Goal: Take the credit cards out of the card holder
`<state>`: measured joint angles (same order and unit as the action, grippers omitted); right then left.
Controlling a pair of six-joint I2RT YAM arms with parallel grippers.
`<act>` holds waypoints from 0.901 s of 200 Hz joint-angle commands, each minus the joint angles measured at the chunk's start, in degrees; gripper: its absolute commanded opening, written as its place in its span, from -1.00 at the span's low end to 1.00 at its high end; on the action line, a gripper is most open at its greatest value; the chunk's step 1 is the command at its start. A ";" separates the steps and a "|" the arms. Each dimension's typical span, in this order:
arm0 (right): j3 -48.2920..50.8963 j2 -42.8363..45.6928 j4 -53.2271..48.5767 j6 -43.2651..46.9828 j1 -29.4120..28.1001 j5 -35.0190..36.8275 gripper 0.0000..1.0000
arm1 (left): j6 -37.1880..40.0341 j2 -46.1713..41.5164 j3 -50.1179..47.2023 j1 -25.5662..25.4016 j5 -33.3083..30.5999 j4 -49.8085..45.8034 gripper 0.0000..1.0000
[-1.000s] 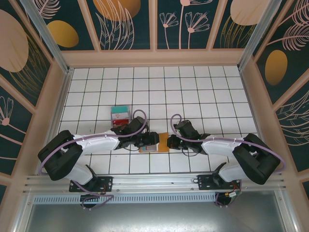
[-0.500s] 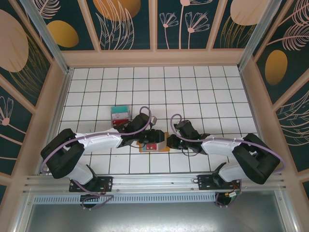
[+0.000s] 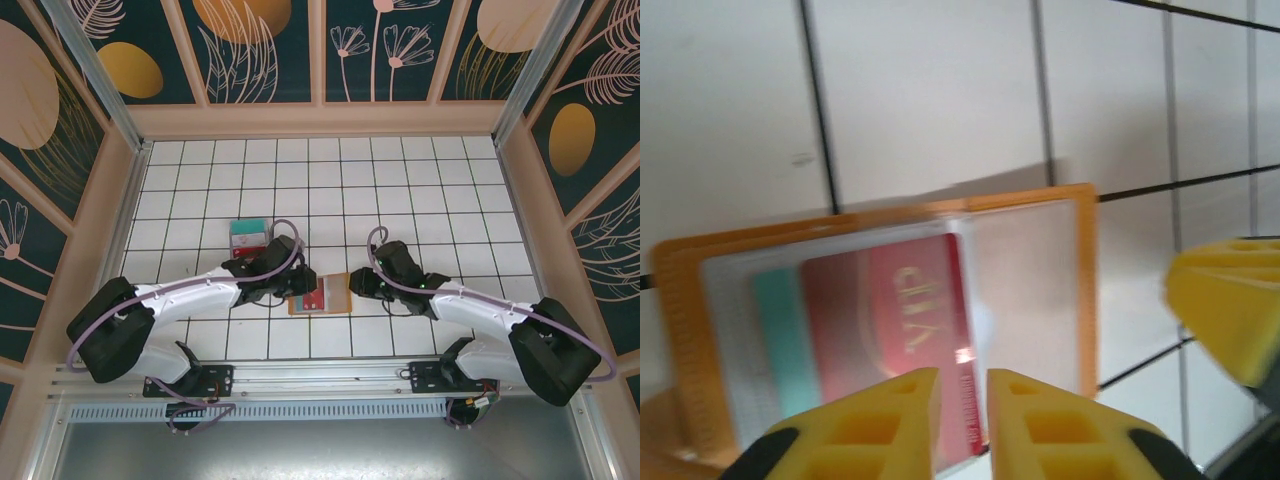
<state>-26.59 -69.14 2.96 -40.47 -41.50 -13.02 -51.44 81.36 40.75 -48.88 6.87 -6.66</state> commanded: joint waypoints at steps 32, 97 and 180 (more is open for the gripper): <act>-4.43 -7.87 7.04 -0.33 -1.22 -11.02 -0.78 | 0.87 0.74 -2.04 0.33 -3.12 -4.10 -0.83; -5.14 -14.56 11.60 -1.54 -2.09 -15.06 -0.84 | 0.28 1.67 -3.23 0.35 -1.22 -1.18 -0.88; -6.10 -19.19 13.56 -1.79 -2.64 -17.56 -0.84 | 0.20 4.04 -3.75 0.29 -0.80 -1.16 -0.90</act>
<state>-31.14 -87.05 14.41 -41.39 -43.62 -28.84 -51.09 84.31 37.74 -48.73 5.56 -7.70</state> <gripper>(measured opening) 0.074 0.067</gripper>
